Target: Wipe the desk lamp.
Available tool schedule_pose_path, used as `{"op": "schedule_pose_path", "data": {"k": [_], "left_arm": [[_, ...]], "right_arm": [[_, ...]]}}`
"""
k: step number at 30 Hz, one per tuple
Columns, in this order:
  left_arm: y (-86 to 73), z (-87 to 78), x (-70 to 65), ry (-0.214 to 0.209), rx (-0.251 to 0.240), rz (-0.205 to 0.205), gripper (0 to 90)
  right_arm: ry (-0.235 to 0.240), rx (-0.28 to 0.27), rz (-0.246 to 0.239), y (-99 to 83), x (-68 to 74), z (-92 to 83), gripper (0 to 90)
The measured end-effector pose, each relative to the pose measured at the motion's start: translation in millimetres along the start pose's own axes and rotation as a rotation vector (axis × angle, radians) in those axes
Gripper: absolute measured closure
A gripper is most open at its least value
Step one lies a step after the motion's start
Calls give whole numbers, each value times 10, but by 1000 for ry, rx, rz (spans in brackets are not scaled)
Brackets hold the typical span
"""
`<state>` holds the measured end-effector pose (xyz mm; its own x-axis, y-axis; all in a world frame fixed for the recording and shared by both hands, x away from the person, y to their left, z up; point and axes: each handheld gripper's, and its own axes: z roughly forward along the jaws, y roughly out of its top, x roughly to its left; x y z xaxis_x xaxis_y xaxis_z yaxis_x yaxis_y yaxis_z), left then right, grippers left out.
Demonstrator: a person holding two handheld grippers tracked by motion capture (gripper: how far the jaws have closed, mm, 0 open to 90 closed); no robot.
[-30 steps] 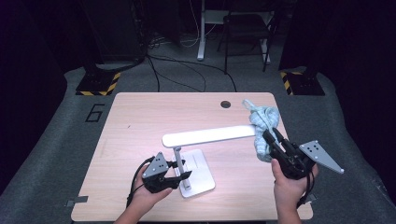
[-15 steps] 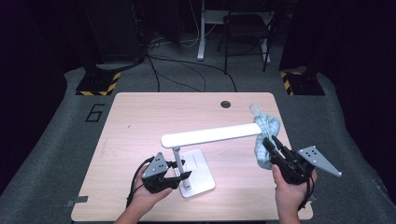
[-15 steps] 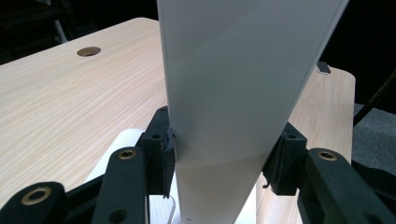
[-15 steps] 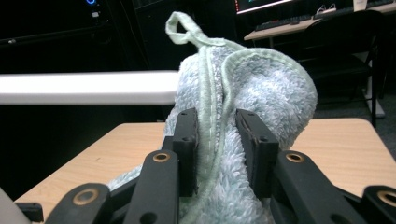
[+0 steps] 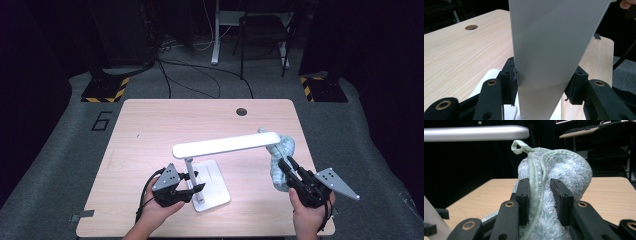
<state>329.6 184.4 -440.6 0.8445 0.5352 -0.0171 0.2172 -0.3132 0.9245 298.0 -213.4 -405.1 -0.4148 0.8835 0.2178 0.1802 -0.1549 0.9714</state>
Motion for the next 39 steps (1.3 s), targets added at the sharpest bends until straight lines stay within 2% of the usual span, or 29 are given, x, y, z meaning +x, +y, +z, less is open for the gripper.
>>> {"op": "schedule_pose_path", "data": {"k": [12,13,14,16,21,26,27,29,32,35,36,38,39], "left_arm": [[-6,0,5,-7,3,-4,521],[-7,-2,8,-11,6,-4,521],[-7,-2,8,-11,6,-4,521],[-7,0,12,-12,6,-1,520],[-12,5,17,-17,3,-3,520],[-18,8,18,-22,7,-7,516],[-22,14,19,-23,10,-10,516],[-29,25,13,-10,6,-8,515],[-32,31,14,-12,7,-9,514],[-34,32,15,-16,13,-10,513],[-34,32,15,-16,13,-10,513],[-29,30,17,-14,16,-10,512],[-22,19,25,-28,26,-20,511]], "right_arm": [[-31,56,-63,-291,45,54,683],[-36,74,-91,-341,52,72,683],[-36,74,-91,-341,52,72,683],[-57,108,-126,-421,57,111,681],[-64,140,-134,-513,38,163,679],[-88,184,-103,-640,-62,246,677],[-106,217,-103,-699,-100,298,677],[-121,254,-93,-749,-143,350,673],[-136,309,-80,-824,-200,423,664],[-136,366,-75,-882,-249,480,642],[-136,366,-75,-882,-249,480,642],[-139,399,-64,-925,-271,516,608],[-130,405,-63,-931,-278,522,593]]}}
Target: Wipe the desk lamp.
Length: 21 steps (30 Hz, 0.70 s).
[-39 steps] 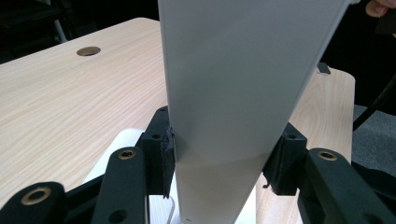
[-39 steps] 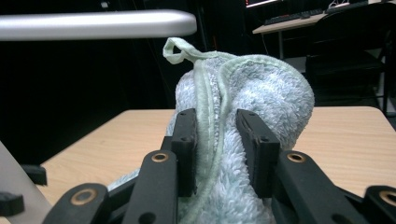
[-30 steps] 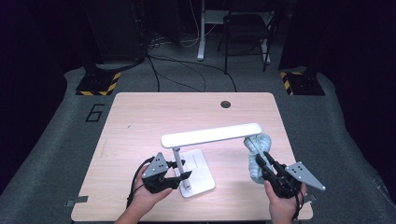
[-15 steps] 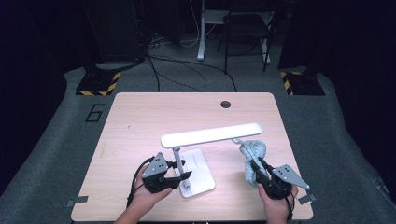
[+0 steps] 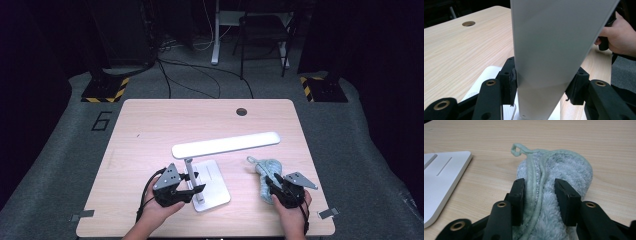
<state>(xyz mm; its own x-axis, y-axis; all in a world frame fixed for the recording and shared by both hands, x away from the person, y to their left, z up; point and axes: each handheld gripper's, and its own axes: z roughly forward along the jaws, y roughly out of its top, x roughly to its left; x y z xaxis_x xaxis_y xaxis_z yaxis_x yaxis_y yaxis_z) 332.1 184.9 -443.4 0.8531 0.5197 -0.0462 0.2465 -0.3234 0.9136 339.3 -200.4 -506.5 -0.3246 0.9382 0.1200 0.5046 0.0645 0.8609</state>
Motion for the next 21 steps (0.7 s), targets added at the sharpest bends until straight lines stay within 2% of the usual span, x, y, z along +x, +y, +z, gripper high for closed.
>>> {"op": "schedule_pose_path", "data": {"k": [6,8,11,13,14,21], "left_arm": [[-3,-4,19,-17,-3,-24,493],[-2,-9,29,-14,0,-20,478],[-4,-5,28,1,-11,-27,455],[-2,-7,28,5,-13,-26,443],[2,-13,31,9,-16,-24,435],[33,-44,37,-5,-46,-49,390]], "right_arm": [[3,7,5,-16,0,16,553],[0,12,1,-16,12,11,522],[-13,2,-24,-21,41,2,483],[-11,-28,-40,-20,76,-14,447],[-11,-18,-37,-14,87,-33,436],[10,-47,-54,-6,125,-83,399]]}}
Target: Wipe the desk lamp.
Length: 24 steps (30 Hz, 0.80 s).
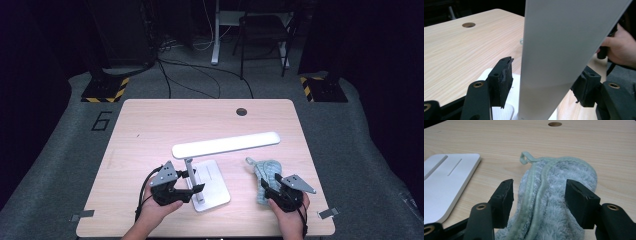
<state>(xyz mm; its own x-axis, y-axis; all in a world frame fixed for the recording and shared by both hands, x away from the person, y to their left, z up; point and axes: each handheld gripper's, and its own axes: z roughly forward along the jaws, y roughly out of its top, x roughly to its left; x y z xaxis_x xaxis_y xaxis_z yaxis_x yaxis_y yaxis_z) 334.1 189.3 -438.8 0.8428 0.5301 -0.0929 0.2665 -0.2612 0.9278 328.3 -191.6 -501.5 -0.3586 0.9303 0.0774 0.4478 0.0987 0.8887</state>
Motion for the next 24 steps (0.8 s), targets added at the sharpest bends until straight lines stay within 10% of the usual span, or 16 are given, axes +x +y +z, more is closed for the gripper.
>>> {"op": "schedule_pose_path", "data": {"k": [24], "left_arm": [[70,-70,-30,-53,-4,30,409]], "right_arm": [[6,-88,-91,68,152,-93,360]]}}
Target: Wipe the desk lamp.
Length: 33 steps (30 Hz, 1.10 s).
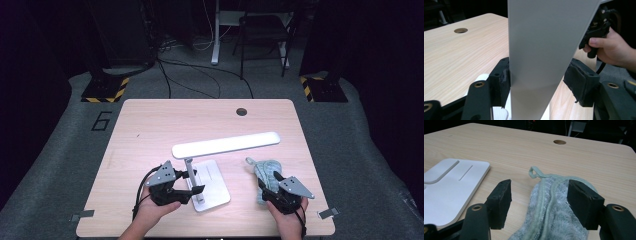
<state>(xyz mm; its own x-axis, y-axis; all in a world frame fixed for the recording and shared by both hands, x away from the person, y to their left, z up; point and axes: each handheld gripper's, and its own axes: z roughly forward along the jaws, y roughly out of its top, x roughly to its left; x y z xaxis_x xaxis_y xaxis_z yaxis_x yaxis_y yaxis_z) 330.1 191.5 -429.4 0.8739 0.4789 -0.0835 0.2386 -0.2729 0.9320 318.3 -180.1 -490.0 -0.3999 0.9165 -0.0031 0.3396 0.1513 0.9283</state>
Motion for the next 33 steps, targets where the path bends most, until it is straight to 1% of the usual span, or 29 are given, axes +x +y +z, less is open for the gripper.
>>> {"op": "schedule_pose_path", "data": {"k": [1,2,3,4,7,8,9,10,11,12,13,14,15,16,17,20,22,23,24,25,26,28,29,30,31,33], "left_arm": [[0,-4,1,-5,1,2,409],[0,-4,1,-5,1,2,409],[4,-15,12,-18,7,2,408],[4,-15,12,-18,7,2,408],[6,-28,27,-54,2,-2,406],[6,-28,27,-54,2,-2,406],[10,-43,37,-75,8,2,406],[10,-43,37,-75,8,2,406],[15,-50,40,-90,10,7,406],[15,-50,40,-90,10,7,407],[20,-57,41,-101,14,19,408],[21,-59,40,-107,14,19,411],[21,-62,40,-104,14,22,426],[21,-62,40,-104,14,22,469],[16,-62,33,-95,11,13,496],[21,-63,21,-90,17,23,503],[21,-60,17,-85,14,25,506],[24,-61,10,-78,17,34,508],[24,-61,10,-78,17,34,509],[23,-57,2,-71,14,35,511],[27,-51,-12,-64,17,44,513],[27,-42,-27,-56,15,39,515],[29,-30,-41,-46,13,45,516],[29,-8,-68,-32,7,41,516],[35,10,-86,-22,8,47,519],[47,48,-114,-9,6,49,519]], "right_arm": [[11,1,-5,-1,11,4,360],[11,1,-5,-1,11,4,360],[12,5,-2,0,22,8,360],[20,13,-12,-1,17,2,360],[20,6,-14,4,25,-3,360],[20,6,-14,4,25,-3,360],[19,-3,-9,13,40,-6,360],[19,-3,-9,13,40,-6,360],[18,-9,-13,20,53,-14,360],[18,-9,-13,20,53,-14,360],[23,-6,-27,24,60,-26,361],[27,-12,-32,26,63,-21,361],[21,-14,-24,29,76,-17,361],[20,-15,-25,28,79,-16,362],[23,-11,-26,29,80,-18,362],[28,-8,-37,28,77,-21,364],[28,-8,-37,28,78,-22,365],[23,-12,-27,31,87,-20,365],[23,-12,-27,31,87,-20,365],[23,-12,-28,31,87,-20,366],[27,-9,-35,31,84,-24,367],[28,-11,-36,30,85,-23,368],[31,-10,-41,30,87,-20,370],[31,-10,-41,30,87,-20,370],[25,-11,-31,33,102,-11,371],[30,-12,-38,34,110,-8,376]]}}
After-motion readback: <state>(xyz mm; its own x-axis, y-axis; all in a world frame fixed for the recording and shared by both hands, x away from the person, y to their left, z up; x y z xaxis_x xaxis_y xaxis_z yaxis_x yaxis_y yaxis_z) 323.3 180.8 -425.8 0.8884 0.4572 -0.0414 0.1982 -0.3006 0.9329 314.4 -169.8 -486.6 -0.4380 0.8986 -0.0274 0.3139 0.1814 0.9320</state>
